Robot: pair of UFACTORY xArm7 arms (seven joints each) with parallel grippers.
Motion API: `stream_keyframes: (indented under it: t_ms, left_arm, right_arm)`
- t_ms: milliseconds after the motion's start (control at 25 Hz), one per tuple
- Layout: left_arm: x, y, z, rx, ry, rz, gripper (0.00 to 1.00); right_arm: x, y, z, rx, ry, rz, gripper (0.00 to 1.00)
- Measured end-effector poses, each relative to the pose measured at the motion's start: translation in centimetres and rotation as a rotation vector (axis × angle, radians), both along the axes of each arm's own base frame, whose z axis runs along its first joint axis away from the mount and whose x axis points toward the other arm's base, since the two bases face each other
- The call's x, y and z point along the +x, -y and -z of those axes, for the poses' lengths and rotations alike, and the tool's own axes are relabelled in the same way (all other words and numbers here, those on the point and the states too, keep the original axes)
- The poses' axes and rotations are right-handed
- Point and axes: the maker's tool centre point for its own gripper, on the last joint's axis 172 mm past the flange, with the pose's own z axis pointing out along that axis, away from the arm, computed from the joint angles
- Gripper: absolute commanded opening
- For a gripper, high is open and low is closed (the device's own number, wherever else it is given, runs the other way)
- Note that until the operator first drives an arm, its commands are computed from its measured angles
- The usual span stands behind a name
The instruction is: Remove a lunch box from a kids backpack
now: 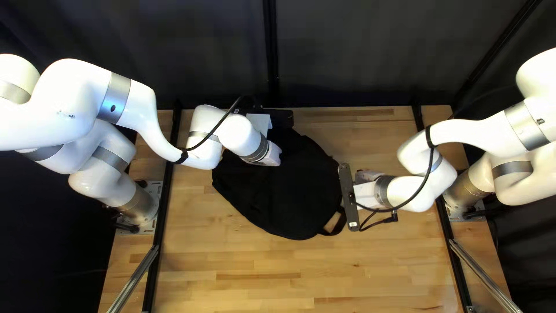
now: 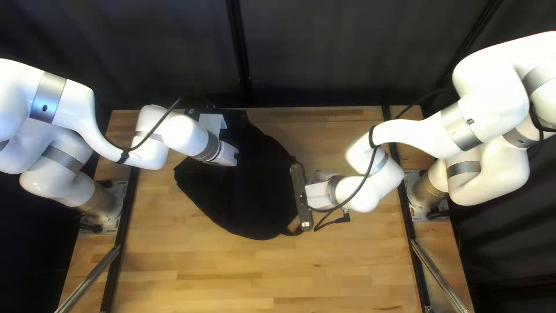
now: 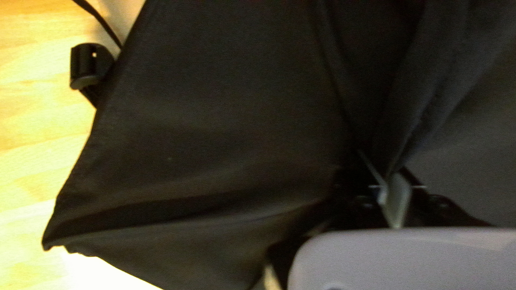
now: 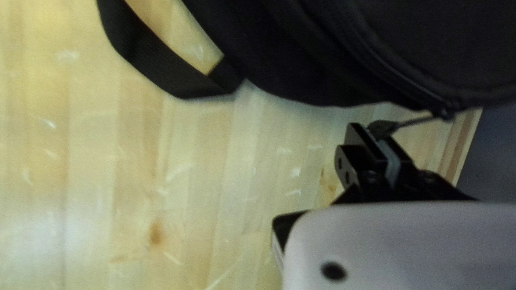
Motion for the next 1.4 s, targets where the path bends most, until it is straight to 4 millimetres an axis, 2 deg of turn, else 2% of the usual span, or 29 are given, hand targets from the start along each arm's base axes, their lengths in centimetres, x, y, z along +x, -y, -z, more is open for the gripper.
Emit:
stream_keyframes:
  t_ms: [200, 400, 600, 800, 960, 1000, 1040, 1400]
  left_arm:
    - [2.0, -0.6, -2.2, 0.031, 0.008, 0.035, 1.0]
    - [3.9, -3.0, -2.8, 0.042, -0.004, 0.06, 1.0]
    - [5.4, -6.3, -0.7, 0.016, -0.025, 0.085, 1.0]
    - [6.3, -10.0, 1.5, -0.014, -0.023, 0.093, 1.0]
    - [6.2, -11.7, 2.6, -0.039, -0.023, 0.094, 1.0]
    - [6.1, -11.8, 2.7, -0.044, -0.024, 0.094, 0.57]
    - [6.0, -11.9, 2.8, -0.048, -0.024, 0.094, 0.01]
    - [5.5, -10.9, 2.9, -0.062, -0.03, 0.102, 0.0]
  right_arm:
    - [-0.6, 2.7, -0.4, -0.001, -0.015, 0.003, 0.0]
    - [-0.6, 6.1, -1.0, -0.004, -0.029, -0.004, 0.0]
    - [-0.9, 7.1, -2.6, -0.014, -0.022, 0.0, 0.0]
    - [-1.2, 6.7, -2.6, -0.02, -0.017, -0.004, 0.0]
    - [-1.3, 6.7, -2.7, -0.022, -0.013, -0.004, 0.0]
    - [-1.3, 6.7, -2.7, -0.023, -0.013, -0.004, 0.0]
    - [-1.3, 6.8, -2.8, -0.024, -0.012, -0.004, 0.0]
    - [-1.7, 7.3, -2.8, -0.023, -0.009, 0.008, 0.0]
